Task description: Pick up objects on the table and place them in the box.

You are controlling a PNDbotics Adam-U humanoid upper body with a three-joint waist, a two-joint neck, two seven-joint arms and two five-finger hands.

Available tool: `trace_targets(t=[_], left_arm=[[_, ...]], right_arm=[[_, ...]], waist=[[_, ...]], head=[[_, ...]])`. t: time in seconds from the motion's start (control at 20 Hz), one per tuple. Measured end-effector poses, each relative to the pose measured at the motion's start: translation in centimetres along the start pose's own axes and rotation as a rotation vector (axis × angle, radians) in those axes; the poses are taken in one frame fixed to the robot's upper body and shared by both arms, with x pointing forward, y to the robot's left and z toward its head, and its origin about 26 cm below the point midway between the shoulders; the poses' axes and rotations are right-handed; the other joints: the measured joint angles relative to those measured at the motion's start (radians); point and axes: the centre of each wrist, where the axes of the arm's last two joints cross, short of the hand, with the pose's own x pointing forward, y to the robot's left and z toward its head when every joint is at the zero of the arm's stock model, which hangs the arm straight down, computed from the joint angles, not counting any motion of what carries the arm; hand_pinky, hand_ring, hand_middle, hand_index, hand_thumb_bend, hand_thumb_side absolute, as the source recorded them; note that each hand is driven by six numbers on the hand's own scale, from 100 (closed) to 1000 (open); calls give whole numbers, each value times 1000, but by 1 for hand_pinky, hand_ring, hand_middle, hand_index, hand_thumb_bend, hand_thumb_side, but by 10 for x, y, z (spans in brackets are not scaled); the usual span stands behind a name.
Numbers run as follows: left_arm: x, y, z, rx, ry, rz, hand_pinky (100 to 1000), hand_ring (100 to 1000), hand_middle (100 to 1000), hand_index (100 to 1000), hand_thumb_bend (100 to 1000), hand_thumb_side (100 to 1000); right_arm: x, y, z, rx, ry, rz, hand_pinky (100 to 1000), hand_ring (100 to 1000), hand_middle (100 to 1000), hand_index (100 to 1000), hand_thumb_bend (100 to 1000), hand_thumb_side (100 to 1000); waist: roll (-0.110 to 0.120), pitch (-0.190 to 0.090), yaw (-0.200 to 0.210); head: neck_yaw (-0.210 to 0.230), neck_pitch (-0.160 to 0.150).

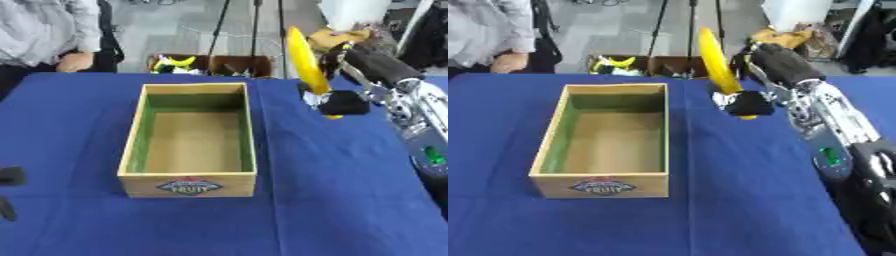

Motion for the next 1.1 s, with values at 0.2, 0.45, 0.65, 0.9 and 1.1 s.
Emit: trace_targets(t=[0.2, 0.45, 0.65, 0.9, 1.1], left_arm=[[0, 0, 0, -3, 1, 2, 308, 649, 614, 751, 100, 971], [0, 0, 0, -5, 2, 3, 308, 649, 614, 751, 100, 972], [1, -1, 0, -10, 1, 7, 308, 650, 614, 751, 100, 971], [1, 0, -1, -17, -2, 6, 308, 650, 614, 751, 100, 971], [1, 0, -2, -19, -5, 9, 308, 650, 614, 751, 100, 969]], right_arm=[[9, -8, -8, -24, -28, -13, 494, 669, 461, 586, 100, 686], [20, -17, -18, -48, -61, -28, 494, 669, 461, 586, 100, 690], [28, -25, -27, -65, -83, -37, 493, 669, 461, 586, 100, 690], [37, -29, -37, -70, -106, -50, 493, 670, 461, 586, 100, 691], [46, -30, -46, -70, -131, -58, 494, 671, 462, 586, 100, 694]], waist=[[-8, -3, 6], [-16, -5, 15], [-24, -10, 26], [-31, -10, 44], [-37, -10, 55]], head=[[0, 0], [-1, 4], [-5, 8], [-12, 9], [-18, 9]])
